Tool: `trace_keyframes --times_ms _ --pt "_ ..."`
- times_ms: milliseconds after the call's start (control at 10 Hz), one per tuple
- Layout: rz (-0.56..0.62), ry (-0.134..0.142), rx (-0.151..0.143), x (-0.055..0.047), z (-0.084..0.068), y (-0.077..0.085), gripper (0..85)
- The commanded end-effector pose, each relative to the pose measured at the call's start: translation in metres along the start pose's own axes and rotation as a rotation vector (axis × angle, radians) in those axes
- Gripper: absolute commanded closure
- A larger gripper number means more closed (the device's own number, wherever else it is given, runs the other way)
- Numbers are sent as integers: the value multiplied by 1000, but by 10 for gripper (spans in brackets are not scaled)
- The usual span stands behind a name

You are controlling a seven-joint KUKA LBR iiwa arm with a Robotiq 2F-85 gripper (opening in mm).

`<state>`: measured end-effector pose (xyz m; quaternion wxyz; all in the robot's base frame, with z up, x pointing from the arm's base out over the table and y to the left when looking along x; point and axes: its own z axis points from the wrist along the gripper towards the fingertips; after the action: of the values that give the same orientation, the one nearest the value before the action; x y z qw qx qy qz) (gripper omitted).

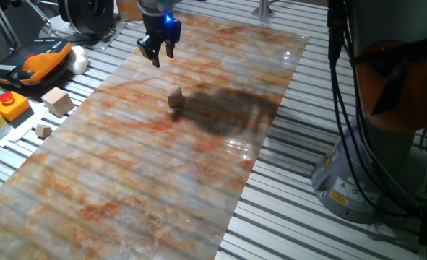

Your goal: Hold a small block with the gripper and sweep it from left to right on the table

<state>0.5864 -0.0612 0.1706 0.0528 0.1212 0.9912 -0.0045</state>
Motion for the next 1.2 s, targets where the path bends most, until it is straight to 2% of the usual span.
trace_keyframes --times_ms 0,100,200,400,500,600,800,900,1000,1100 --pt "-2 -5 -6 -1 10 -1 340" --pt "-9 -12 -13 -2 21 -2 340" --pt "-5 -19 -17 -2 29 -2 170" --pt "28 -33 -19 -1 38 -8 170" --pt "81 -37 -13 0 39 -13 170" --pt "119 -33 -19 1 40 -18 170" --pt "153 -34 -15 4 46 -16 170" --pt "209 -61 18 8 49 -13 170" --pt "249 -72 40 10 52 -13 170" --pt "267 -71 33 11 56 -18 170"
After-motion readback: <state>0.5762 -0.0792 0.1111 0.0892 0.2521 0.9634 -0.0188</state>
